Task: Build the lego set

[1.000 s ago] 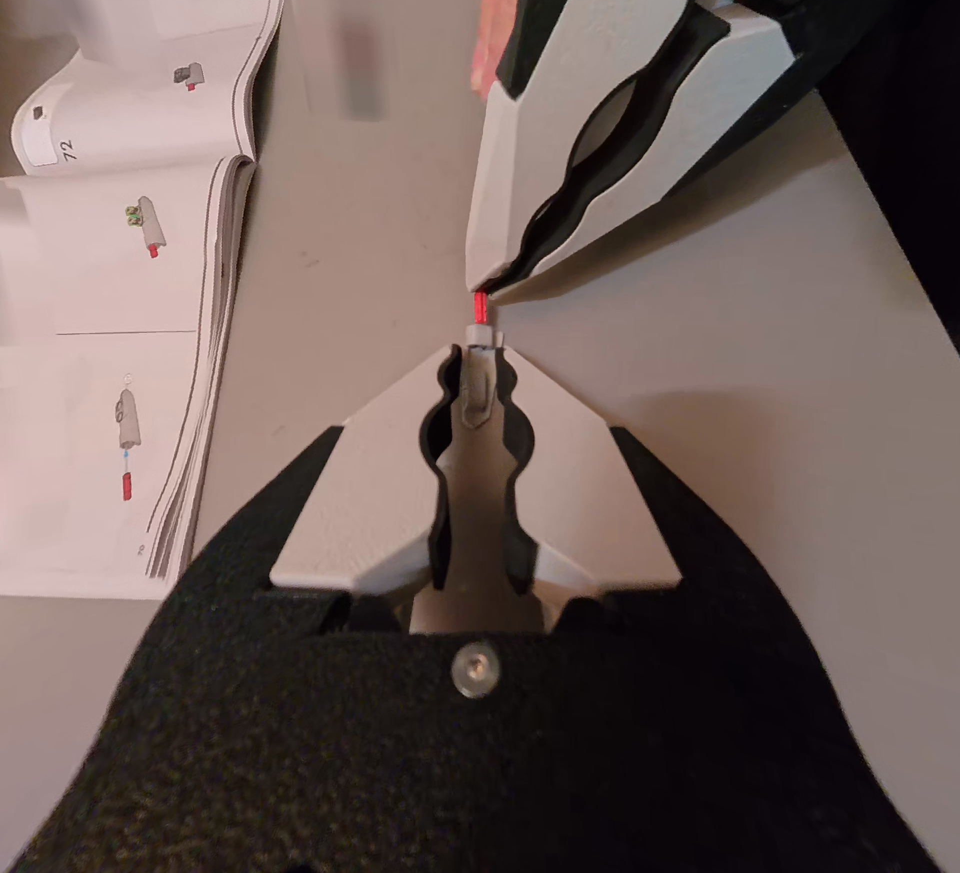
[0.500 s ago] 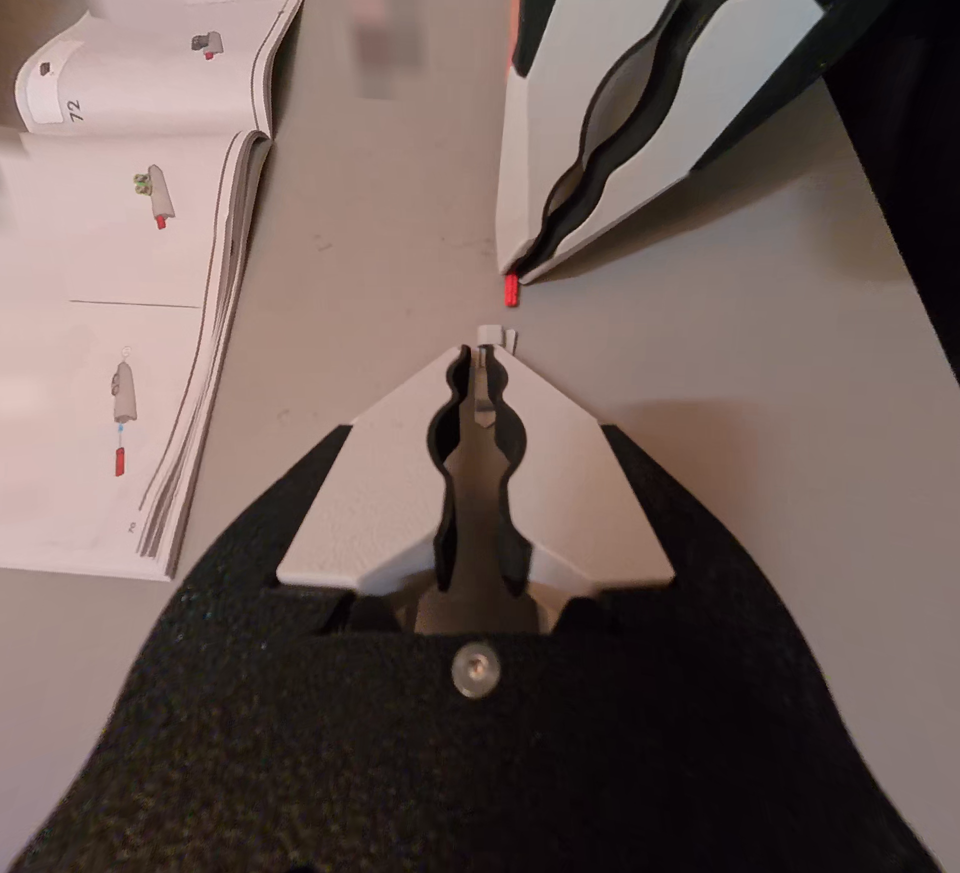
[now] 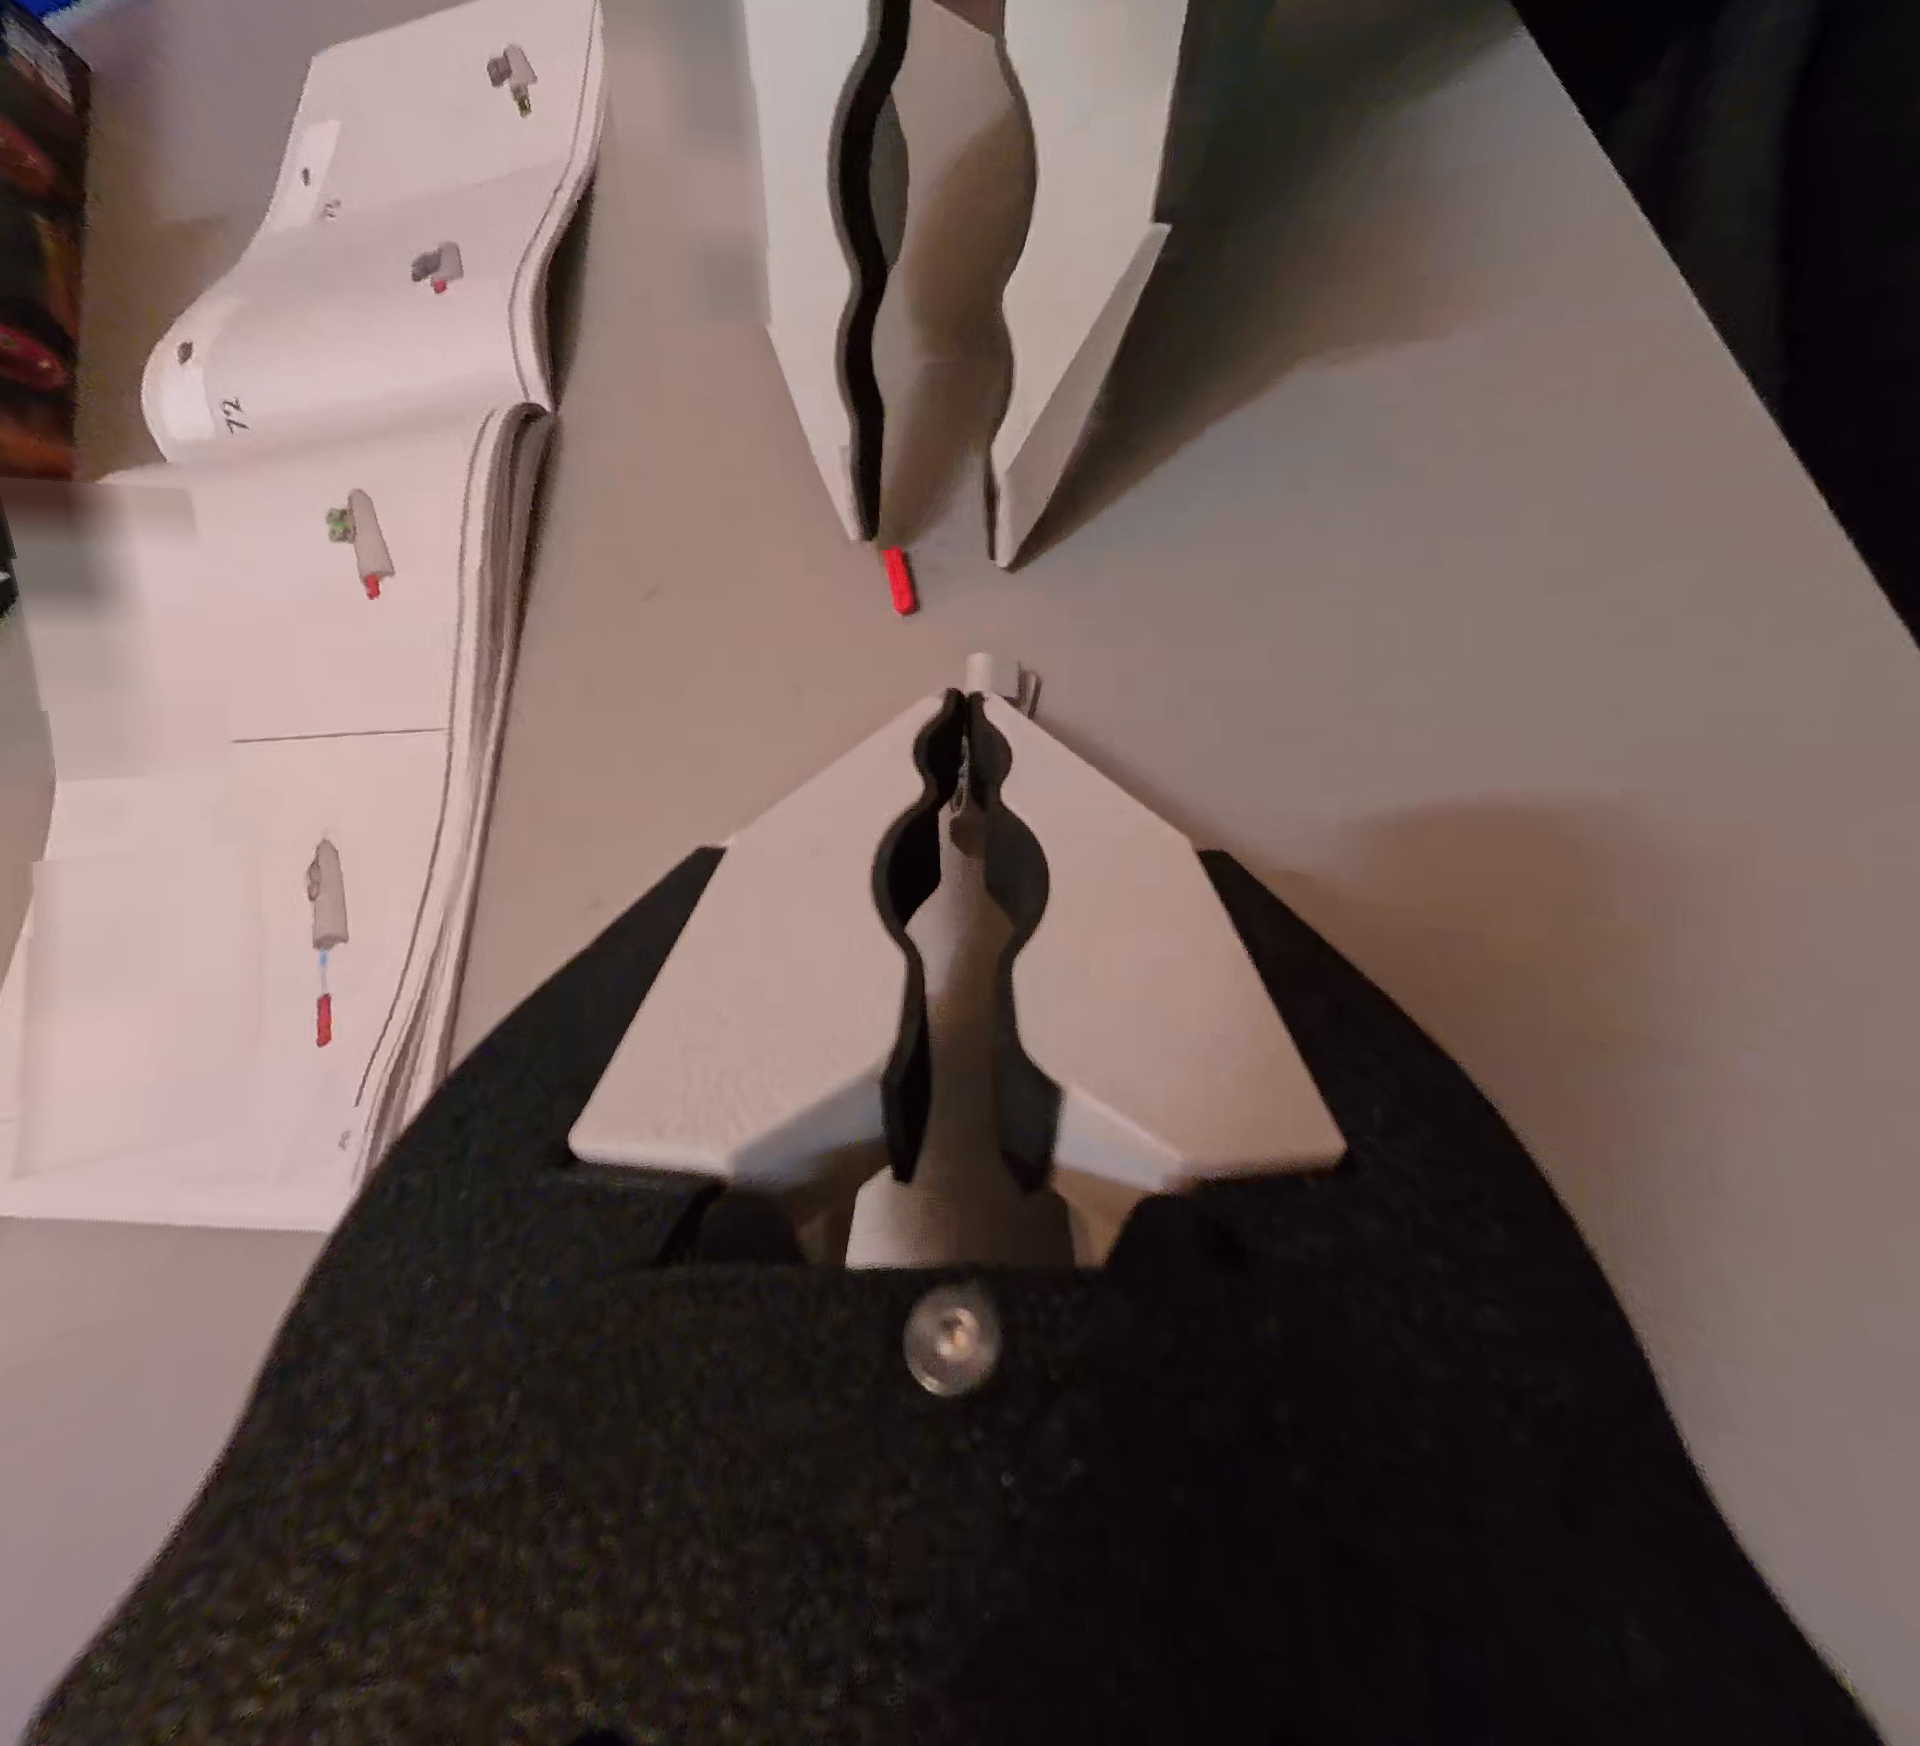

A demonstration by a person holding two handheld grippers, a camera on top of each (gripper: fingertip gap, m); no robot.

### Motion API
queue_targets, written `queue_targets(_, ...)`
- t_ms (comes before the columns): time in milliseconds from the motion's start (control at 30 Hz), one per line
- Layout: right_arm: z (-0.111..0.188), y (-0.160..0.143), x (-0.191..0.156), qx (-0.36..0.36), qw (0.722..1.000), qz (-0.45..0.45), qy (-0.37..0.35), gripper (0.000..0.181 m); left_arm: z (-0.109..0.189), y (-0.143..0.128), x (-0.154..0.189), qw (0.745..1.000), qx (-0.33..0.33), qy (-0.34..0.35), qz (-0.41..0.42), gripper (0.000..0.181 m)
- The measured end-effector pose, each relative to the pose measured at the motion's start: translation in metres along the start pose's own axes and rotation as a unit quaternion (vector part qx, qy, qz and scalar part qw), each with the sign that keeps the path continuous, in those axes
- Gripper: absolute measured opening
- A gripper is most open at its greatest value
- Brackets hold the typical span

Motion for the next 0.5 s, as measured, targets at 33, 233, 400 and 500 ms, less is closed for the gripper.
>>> queue_targets(33,0.002,0.001,0.001,0.011,1.0,-0.011,0.0,0.027,0.001,0.001,-0.002,1.0,0.002,0.01,-0.004,0.0)
queue_targets(233,0.014,0.021,0.001,0.102,0.989,-0.105,0.03,0.03,0.014,0.019,-0.014,0.993,0.042,0.089,-0.07,0.0)
queue_targets(400,0.02,0.036,-0.001,0.157,0.977,-0.136,0.056,0.014,0.016,0.032,-0.008,0.985,0.059,0.106,-0.123,0.0)
queue_targets(500,0.017,0.033,-0.008,0.15,0.98,-0.114,0.063,0.005,0.017,0.037,-0.006,0.983,0.073,0.107,-0.129,0.0)
Point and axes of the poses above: each gripper's, where its closed fingertips meet, z back along the fingers, y out of its top, x = y × z across the jaws, the point moved 1 cm from there along z, back along the fingers, and after that the axes turned 13 degrees about -y, right-handed, at the moved point
